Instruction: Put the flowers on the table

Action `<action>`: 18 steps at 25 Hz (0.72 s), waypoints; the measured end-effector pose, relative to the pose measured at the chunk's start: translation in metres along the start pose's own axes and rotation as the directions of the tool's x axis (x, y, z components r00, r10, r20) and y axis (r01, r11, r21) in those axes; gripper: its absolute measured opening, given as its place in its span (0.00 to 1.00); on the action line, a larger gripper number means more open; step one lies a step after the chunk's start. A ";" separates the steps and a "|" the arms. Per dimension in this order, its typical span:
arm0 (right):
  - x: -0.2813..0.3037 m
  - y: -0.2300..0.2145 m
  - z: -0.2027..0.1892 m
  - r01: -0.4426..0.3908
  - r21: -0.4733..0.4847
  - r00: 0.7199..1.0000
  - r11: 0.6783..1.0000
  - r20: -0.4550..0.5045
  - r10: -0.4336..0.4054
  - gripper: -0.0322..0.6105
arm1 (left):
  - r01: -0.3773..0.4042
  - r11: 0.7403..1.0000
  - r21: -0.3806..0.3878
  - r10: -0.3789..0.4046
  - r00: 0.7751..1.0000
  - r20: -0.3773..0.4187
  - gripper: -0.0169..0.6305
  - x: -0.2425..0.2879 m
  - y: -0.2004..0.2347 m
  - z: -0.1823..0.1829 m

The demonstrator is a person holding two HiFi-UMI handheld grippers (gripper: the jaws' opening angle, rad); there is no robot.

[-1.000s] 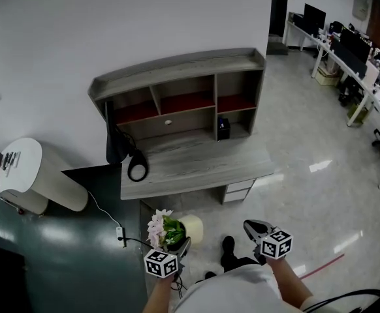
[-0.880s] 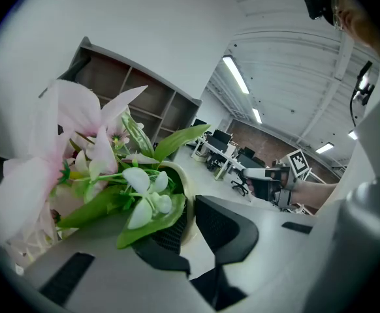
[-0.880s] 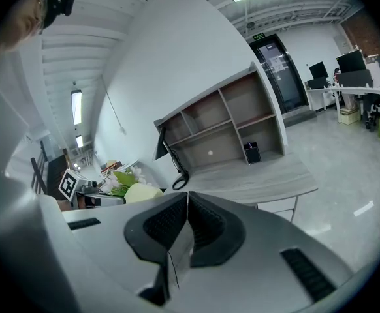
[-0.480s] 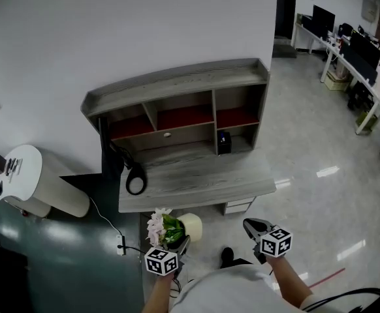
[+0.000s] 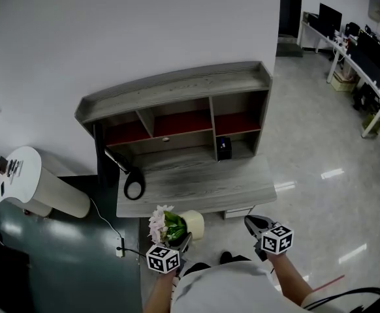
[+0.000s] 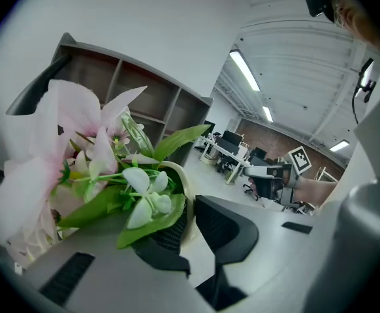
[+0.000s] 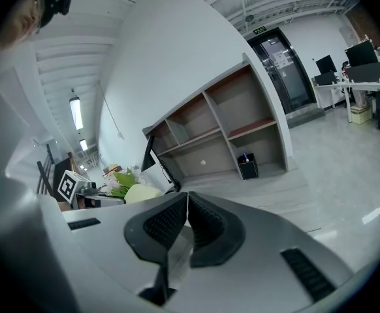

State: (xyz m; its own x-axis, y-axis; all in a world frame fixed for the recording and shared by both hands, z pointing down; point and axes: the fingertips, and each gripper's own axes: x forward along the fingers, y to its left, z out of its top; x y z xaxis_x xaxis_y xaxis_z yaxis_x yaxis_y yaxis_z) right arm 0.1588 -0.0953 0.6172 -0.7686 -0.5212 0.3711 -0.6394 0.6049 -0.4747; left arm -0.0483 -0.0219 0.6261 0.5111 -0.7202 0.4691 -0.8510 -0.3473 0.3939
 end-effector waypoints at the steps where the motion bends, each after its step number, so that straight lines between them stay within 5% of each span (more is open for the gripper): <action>1: 0.002 -0.002 0.003 -0.001 0.002 1.000 1.000 0.001 0.001 0.08 | 0.001 1.000 0.000 -0.001 1.000 -0.002 0.11 0.003 0.001 0.002; 18: 0.046 -0.032 0.026 0.093 0.084 0.995 0.992 0.027 -0.096 0.08 | 0.070 0.995 0.073 -0.063 0.994 -0.086 0.11 0.062 0.053 0.050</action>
State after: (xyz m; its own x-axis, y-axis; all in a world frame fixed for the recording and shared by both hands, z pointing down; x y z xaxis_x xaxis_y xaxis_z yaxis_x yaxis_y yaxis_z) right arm 0.1445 -0.1546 0.6289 -0.7030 -0.5926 0.3933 -0.7039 0.5007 -0.5038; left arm -0.0680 -0.1146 0.6369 0.5725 -0.6426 0.5092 -0.8198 -0.4396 0.3670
